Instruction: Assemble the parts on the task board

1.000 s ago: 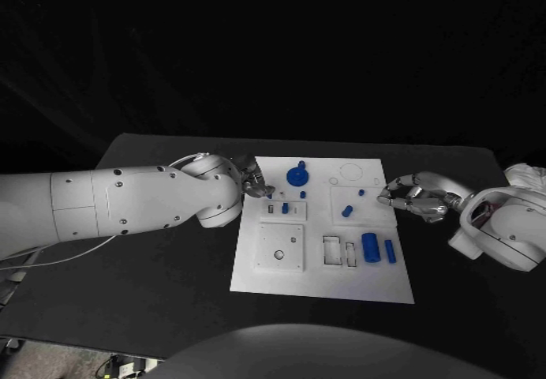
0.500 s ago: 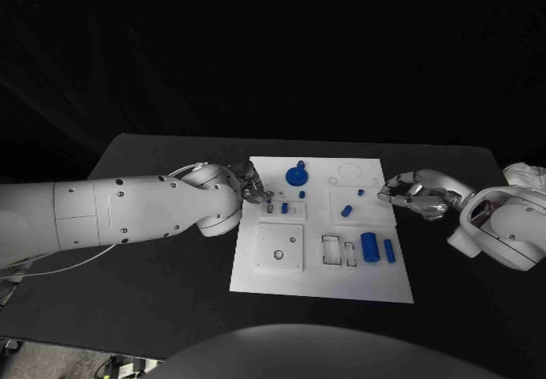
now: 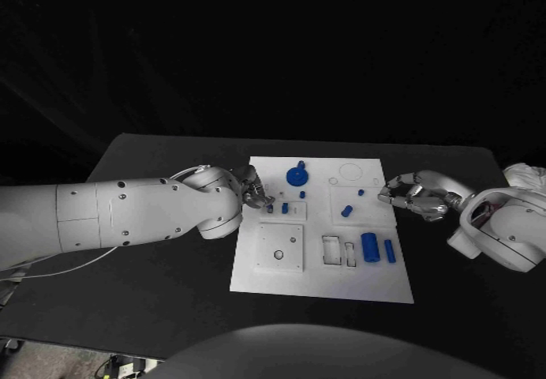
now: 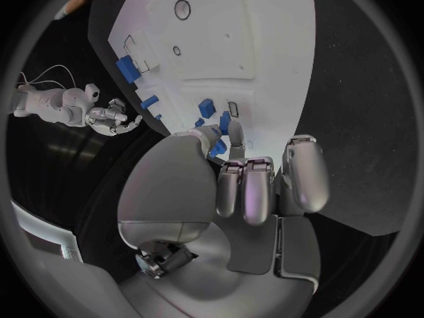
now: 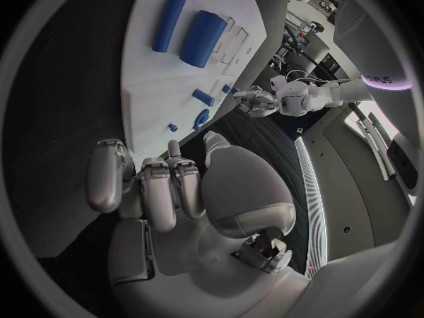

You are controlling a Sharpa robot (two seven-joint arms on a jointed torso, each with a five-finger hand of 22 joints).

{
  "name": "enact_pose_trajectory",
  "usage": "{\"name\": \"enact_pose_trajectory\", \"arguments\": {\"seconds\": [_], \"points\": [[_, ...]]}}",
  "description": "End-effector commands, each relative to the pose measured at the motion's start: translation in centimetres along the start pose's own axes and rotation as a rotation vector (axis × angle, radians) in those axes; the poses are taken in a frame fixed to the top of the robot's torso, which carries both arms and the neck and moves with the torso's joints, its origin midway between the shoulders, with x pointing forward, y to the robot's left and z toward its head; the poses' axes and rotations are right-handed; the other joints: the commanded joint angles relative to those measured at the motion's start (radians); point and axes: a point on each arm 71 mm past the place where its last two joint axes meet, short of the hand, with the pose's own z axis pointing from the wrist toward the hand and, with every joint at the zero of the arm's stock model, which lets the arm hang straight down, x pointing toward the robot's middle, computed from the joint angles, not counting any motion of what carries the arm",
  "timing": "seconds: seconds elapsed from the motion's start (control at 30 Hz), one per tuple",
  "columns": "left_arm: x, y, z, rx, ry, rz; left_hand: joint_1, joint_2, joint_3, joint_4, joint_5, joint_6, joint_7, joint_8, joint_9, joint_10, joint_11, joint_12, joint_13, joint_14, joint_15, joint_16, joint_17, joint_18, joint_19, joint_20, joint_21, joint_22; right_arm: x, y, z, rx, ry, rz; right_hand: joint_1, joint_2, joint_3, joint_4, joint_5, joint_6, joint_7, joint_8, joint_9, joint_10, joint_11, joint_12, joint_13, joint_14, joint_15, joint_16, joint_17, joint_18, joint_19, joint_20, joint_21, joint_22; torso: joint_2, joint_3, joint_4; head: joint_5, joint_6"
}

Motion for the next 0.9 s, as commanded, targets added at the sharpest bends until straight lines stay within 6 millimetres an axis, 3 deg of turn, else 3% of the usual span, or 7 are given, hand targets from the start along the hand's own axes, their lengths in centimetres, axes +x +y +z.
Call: {"name": "enact_pose_trajectory", "arguments": {"seconds": [0.03,0.9], "points": [[0.41,0.58,-0.05,-0.091,0.029,0.038,0.005,-0.003,0.032,-0.027,0.004,0.042,-0.038,0.003,0.0,0.093,-0.011,-0.003,0.253,0.099,-0.007,-0.004,0.237,0.012,0.0,-0.004,-0.006,0.084,0.1,0.02,-0.03,-0.008,0.006,-0.001,0.008,0.001,0.001,-0.006,0.006,-0.008,0.002,-0.003,-0.001,0.104,0.007,0.0,0.263,0.106,0.005,0.003,0.264,0.02,-0.004,0.001,-0.004,0.165,0.001,-0.0005,-0.0001,-0.002,0.0],[0.48,0.28,0.39,-0.072,-0.007,0.082,0.005,-0.004,0.034,-0.025,0.005,0.04,-0.038,0.003,0.0,0.093,-0.011,-0.004,0.252,0.098,-0.006,-0.007,0.235,0.012,-0.001,-0.004,-0.007,0.084,0.16,-0.08,-0.14,-0.008,0.005,0.0,0.008,0.0,0.001,-0.006,0.007,-0.008,0.002,-0.003,-0.001,0.104,0.007,0.0,0.263,0.106,0.005,0.003,0.264,0.02,-0.005,0.001,-0.005,0.164,0.001,-0.0004,-0.0007,0.0,0.0]]}}
